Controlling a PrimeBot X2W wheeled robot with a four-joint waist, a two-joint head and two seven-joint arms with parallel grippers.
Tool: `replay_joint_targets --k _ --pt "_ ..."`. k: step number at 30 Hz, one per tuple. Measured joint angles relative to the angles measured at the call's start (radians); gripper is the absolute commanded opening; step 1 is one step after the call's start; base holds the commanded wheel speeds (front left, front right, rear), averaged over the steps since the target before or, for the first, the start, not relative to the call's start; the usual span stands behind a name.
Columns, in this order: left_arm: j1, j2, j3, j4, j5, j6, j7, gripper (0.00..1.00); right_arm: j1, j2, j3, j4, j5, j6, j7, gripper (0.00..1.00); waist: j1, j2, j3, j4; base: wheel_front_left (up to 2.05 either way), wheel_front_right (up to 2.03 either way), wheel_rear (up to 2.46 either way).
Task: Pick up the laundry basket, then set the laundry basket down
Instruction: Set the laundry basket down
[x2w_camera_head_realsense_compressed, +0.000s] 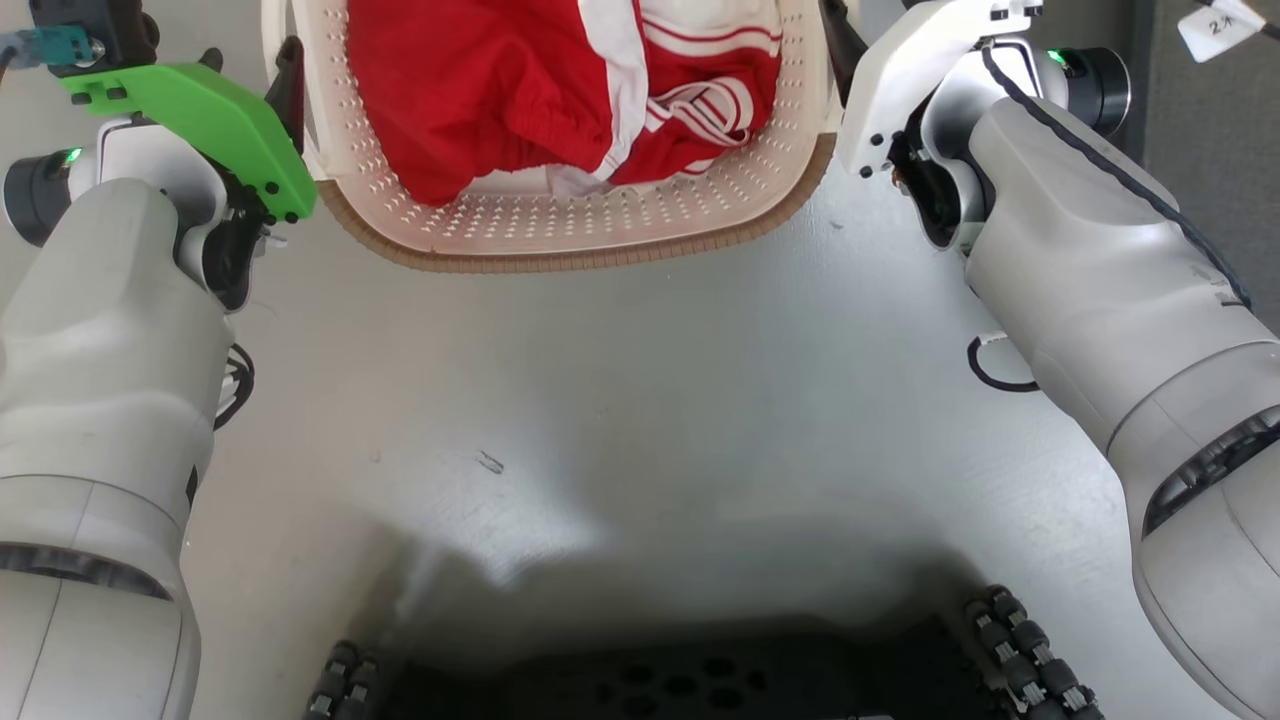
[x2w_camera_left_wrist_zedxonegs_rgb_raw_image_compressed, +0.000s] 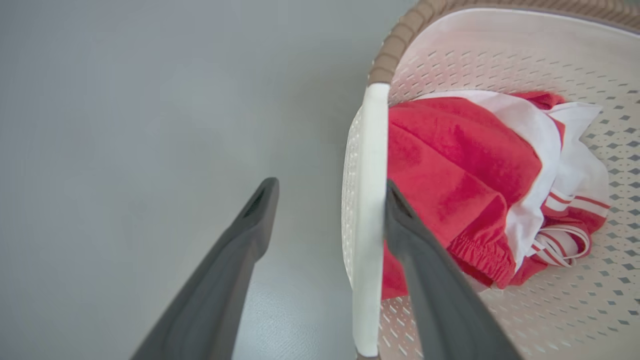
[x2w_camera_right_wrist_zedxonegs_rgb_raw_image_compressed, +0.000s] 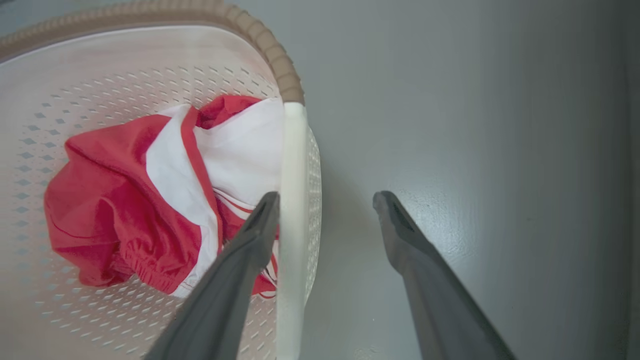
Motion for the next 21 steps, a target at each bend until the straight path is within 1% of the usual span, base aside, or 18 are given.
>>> replay_joint_targets --k 10,14,21 --pt "0.051 0.008 -0.018 -0.024 0.002 0.0 -0.103 1.0 0.048 0.0 -0.001 0.001 0.002 0.001 -0.092 1.0 0.0 0.0001 -0.084 0.0 0.0 0.0 0.0" --pt "0.084 0.006 -0.023 -0.037 0.001 0.0 -0.141 1.0 0.07 0.0 -0.002 0.001 0.002 0.009 -0.111 1.0 0.0 0.0 -0.127 0.001 0.0 0.0 0.0" --pt "0.142 0.005 -0.037 -0.077 0.002 0.0 -0.171 1.0 0.114 0.0 -0.002 0.002 0.001 0.01 -0.137 1.0 0.0 0.0 -0.21 0.004 0.0 0.0 0.0"
